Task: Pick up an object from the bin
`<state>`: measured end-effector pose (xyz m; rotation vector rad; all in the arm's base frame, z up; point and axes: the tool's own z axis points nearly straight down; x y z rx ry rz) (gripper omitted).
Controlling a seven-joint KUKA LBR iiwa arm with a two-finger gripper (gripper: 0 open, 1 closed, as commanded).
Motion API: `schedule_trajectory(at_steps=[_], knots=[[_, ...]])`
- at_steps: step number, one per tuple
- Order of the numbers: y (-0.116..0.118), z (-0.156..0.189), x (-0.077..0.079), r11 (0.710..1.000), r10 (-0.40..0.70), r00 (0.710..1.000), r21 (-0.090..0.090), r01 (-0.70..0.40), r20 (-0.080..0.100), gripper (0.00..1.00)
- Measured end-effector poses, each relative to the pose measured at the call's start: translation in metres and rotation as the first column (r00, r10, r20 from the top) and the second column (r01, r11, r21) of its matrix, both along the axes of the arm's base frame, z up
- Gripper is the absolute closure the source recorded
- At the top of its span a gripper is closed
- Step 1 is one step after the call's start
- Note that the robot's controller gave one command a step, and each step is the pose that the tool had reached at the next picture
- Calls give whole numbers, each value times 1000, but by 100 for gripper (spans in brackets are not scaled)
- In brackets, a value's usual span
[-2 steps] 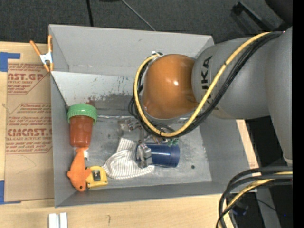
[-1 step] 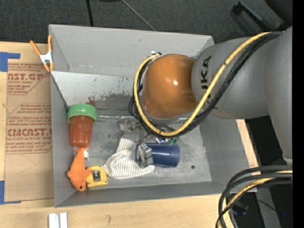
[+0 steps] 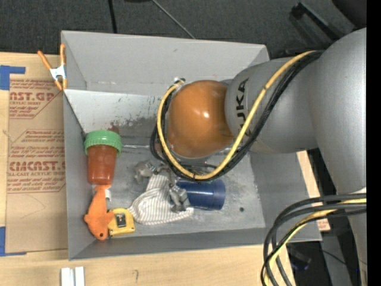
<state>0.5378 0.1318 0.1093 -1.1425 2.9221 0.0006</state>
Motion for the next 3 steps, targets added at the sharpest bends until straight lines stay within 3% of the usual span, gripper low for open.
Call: schedule_trajectory(at_steps=[1, 3], knots=[[11, -39, 11, 987, 158, 987, 2, -158, -2, 100], [10, -31, 9, 987, 158, 987, 1, -158, -10, 100]])
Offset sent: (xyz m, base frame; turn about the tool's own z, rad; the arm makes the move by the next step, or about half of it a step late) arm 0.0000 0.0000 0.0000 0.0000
